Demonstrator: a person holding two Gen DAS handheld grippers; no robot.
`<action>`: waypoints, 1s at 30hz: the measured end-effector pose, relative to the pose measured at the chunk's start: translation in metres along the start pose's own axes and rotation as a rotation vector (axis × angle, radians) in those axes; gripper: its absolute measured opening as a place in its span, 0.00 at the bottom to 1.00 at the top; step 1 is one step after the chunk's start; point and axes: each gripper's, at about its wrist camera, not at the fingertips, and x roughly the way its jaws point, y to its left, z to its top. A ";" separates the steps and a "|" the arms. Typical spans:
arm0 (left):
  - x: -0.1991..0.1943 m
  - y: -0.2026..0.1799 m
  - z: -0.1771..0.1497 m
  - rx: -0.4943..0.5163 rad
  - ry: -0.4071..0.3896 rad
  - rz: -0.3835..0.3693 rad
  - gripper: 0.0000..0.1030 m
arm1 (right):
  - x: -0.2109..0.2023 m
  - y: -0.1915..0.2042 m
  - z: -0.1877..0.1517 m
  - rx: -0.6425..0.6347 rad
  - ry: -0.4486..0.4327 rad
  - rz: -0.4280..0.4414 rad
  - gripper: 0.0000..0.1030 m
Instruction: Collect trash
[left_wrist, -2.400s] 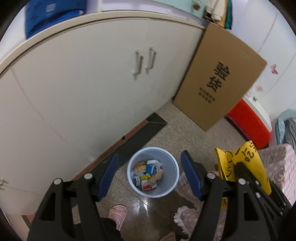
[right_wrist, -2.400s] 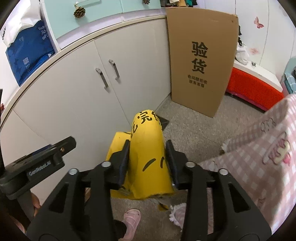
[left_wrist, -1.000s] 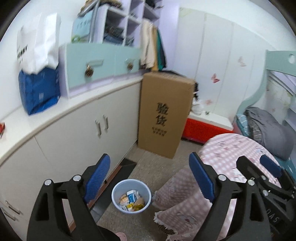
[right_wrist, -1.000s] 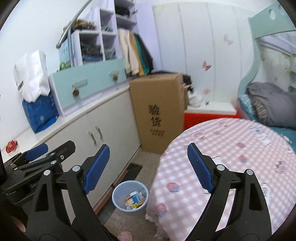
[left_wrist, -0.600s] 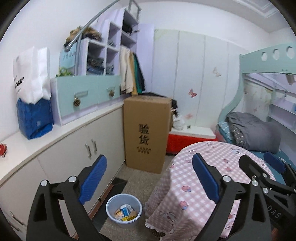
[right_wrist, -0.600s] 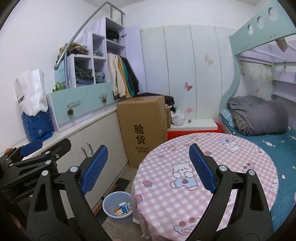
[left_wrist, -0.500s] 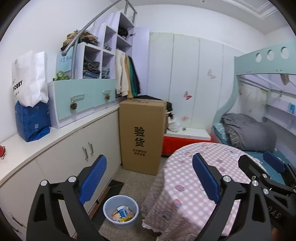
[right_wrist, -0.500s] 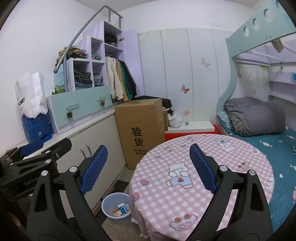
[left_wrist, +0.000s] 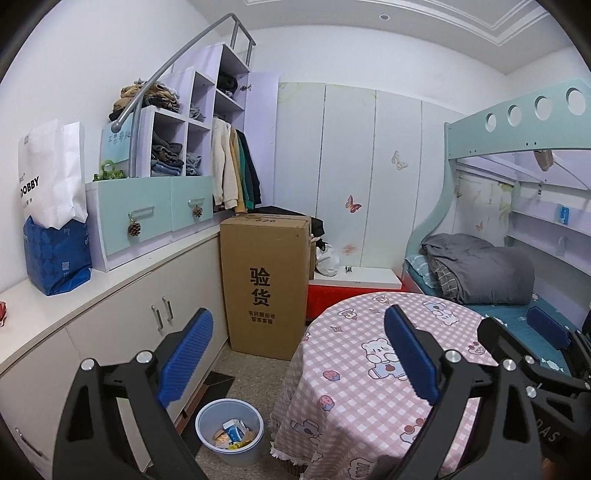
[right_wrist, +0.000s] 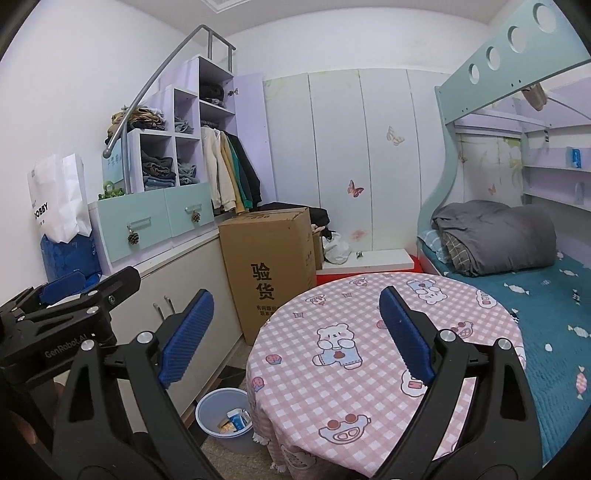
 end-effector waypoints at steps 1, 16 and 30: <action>0.000 0.000 0.000 0.002 -0.001 0.000 0.89 | -0.001 0.000 0.000 0.000 0.001 -0.001 0.87; -0.003 0.000 -0.001 0.004 0.004 -0.004 0.89 | 0.003 -0.001 -0.003 0.005 0.018 0.004 0.87; 0.001 -0.001 -0.004 0.018 0.019 -0.005 0.89 | 0.006 -0.004 -0.007 0.011 0.033 0.008 0.87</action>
